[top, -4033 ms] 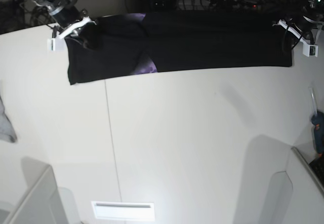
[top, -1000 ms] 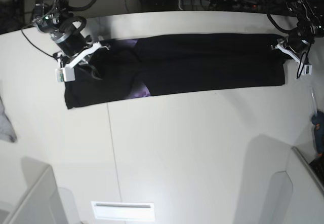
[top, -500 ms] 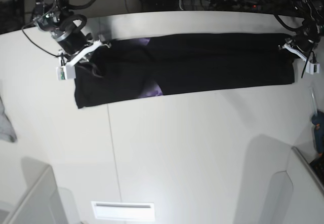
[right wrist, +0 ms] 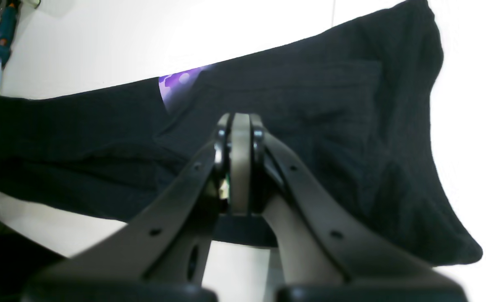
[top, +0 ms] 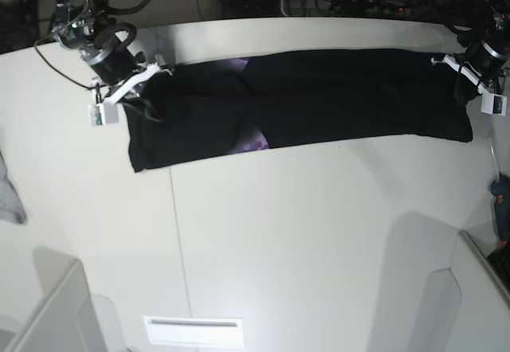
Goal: Fold the T-shirt properly
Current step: 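Grasp both ends of the black strip with both grippers, then fold the strip end held by the left gripper toward the right gripper, then release the left gripper and regrasp the folded end of the strip, then fold the strip end held by the right gripper over toward the left gripper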
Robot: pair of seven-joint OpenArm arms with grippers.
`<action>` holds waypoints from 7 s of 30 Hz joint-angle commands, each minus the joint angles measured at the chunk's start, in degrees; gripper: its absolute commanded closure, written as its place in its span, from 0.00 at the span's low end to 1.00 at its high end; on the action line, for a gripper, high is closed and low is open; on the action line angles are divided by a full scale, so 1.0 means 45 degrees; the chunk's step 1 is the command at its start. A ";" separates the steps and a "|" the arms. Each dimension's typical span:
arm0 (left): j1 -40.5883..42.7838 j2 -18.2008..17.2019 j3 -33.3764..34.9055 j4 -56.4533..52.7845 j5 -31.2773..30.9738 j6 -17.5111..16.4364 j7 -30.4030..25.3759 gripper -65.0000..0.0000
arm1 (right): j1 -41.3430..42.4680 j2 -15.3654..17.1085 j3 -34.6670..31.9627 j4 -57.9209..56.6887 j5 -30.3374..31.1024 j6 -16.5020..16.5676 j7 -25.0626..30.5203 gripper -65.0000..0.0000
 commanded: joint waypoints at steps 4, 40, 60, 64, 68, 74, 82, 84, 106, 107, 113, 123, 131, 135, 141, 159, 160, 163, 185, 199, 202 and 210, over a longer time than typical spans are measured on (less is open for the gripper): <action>0.0096 0.0235 -0.0072 0.0837 -0.0238 -0.0115 0.0376 1.00 | 0.0032 -0.0133 0.0020 0.0285 0.0139 0.0098 0.0296 1.00; -0.0763 0.2130 0.6844 0.1130 -0.0335 0.1536 0.1060 1.00 | -0.0046 -0.0153 0.0040 0.0285 0.0139 0.0098 0.0296 1.00; -0.1447 0.2735 0.8290 0.1032 -0.0257 0.2474 0.1060 1.00 | -0.0065 -0.0153 0.0059 0.0285 0.0139 0.0098 0.0296 1.00; -0.1467 0.2735 0.8368 0.1032 -0.0257 0.2474 0.1060 1.00 | -0.0065 -0.0153 0.0059 0.0285 0.0139 0.0098 0.0296 1.00; -0.1467 0.2735 0.8368 0.1012 -0.0257 0.2474 0.1060 1.00 | -0.0065 -0.0153 0.0059 0.0285 0.0139 0.0098 0.0296 1.00; -0.1467 0.2735 0.8368 0.1012 -0.0257 0.2474 0.1060 1.00 | -0.0065 -0.0153 0.0059 0.0285 0.0139 0.0098 0.0296 1.00; -0.1467 0.2735 0.8368 0.1012 -0.0257 0.2474 0.1060 1.00 | -0.0065 -0.0153 0.0040 0.0285 0.0139 0.0098 0.0296 1.00; -0.1467 0.2735 0.8368 0.0993 -0.0257 0.2474 0.1060 1.00 | -0.0065 -0.0153 0.0040 0.0285 0.0139 0.0098 0.0296 1.00; -0.1467 0.2716 0.8837 0.0993 -0.0355 0.2474 0.1060 0.36 | -0.0065 -0.0153 0.0040 0.0285 0.0139 0.0098 0.0296 1.00; -0.1467 0.2716 0.8895 0.1012 -0.0355 0.2474 0.1060 0.37 | -0.0065 -0.0153 0.0040 0.0285 0.0139 0.0098 0.0296 1.00; -0.1291 0.2677 0.7352 0.1110 -0.0335 0.2435 0.1060 0.81 | -0.0065 -0.0153 0.0138 0.0285 0.0159 0.0098 0.0296 1.00; -0.0314 0.1563 0.2058 0.1051 -0.0335 0.0931 0.1001 1.00 | 0.1224 -0.0055 0.1271 -0.0106 0.3089 0.0078 -0.2829 0.58; 0.0077 0.0918 -0.0892 0.0993 -0.0199 -0.0115 0.0962 1.00 | 0.3666 -0.0035 0.3830 -0.1707 0.3793 0.0039 -0.6815 0.30; 0.0213 0.0860 -0.0892 0.0915 0.0094 -0.0115 0.0923 1.00 | 0.4604 0.0609 0.4064 -0.3173 0.3793 0.0019 -0.7772 0.33; 0.0506 0.0957 0.0026 0.0837 0.2556 -0.0115 -0.0679 1.00 | 0.5151 0.1820 0.3498 -0.4423 0.3773 0.0000 -0.7752 0.33; 0.0389 0.0957 0.2605 -0.1000 0.3123 -0.0115 -0.1558 1.00 | 0.5639 0.2211 0.1114 -0.6259 0.2210 0.0098 -0.6678 0.33; 0.0292 0.0957 0.2820 -0.1039 0.3123 -0.0115 -0.1558 1.00 | 0.5600 0.2211 0.1114 -0.6259 0.2171 0.0098 -0.6678 0.33; 0.0174 0.0957 0.3308 -0.1117 0.3201 -0.0115 -0.1558 1.00 | 0.5522 0.2192 0.1095 -0.6259 0.2191 0.0098 -0.6678 0.33; -0.0197 0.1231 0.3640 -0.1195 0.3220 -0.0115 -0.1480 1.00 | 0.5268 0.1567 0.0020 -0.6513 0.2171 0.0117 -0.6580 0.33; -0.0197 0.1250 0.4089 -0.1449 0.3220 -0.0115 -0.1500 1.00 | 0.5405 0.1664 0.0001 -0.7236 0.2152 0.0117 -0.5623 0.80; -0.0392 0.1250 0.4539 -0.1840 0.3181 -0.0115 -0.1539 1.00 | 0.5463 0.1684 0.0001 -0.7236 0.1995 0.0098 -0.5506 0.94; -0.0978 0.1270 0.6238 -0.1977 0.3123 -0.0115 -0.1461 1.00 | 0.5522 0.1567 0.0020 -0.5869 -0.0212 0.0019 -0.5506 1.00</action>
